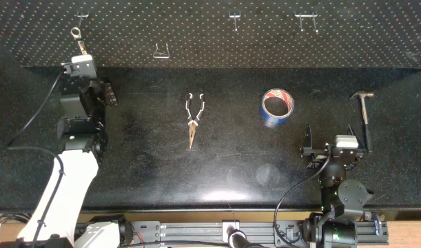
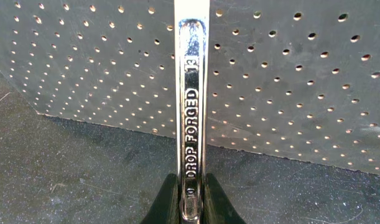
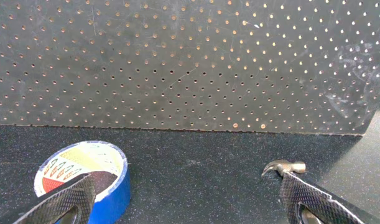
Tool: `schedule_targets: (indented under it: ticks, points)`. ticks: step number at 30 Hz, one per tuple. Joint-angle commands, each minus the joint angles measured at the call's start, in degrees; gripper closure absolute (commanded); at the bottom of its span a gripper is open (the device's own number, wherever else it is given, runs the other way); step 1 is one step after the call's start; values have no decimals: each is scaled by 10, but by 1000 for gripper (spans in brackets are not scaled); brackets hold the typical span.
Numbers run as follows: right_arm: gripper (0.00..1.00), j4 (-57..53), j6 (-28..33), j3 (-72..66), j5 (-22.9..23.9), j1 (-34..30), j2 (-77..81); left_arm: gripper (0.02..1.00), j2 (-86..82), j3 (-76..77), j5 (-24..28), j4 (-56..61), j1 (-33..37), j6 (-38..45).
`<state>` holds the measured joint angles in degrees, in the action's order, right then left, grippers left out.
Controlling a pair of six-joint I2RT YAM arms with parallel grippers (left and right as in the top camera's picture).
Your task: Place Tools Onto Pegboard
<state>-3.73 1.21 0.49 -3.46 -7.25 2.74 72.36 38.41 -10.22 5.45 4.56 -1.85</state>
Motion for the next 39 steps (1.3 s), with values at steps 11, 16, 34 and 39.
schedule_targets:
  ticks: [11,16,34,39]
  points:
    - [25,-1,6,-2,3,-2,-3,290,97,62,-9,10,16,-29]
    - [25,-1,6,-2,3,-2,-3,88,-48,63,54,-242,-19,-119]
    - [27,-1,6,-2,3,-2,-3,23,470,588,119,-756,-311,-246]
    - [25,-1,6,-2,3,-2,-3,18,496,588,93,-735,-312,-175]
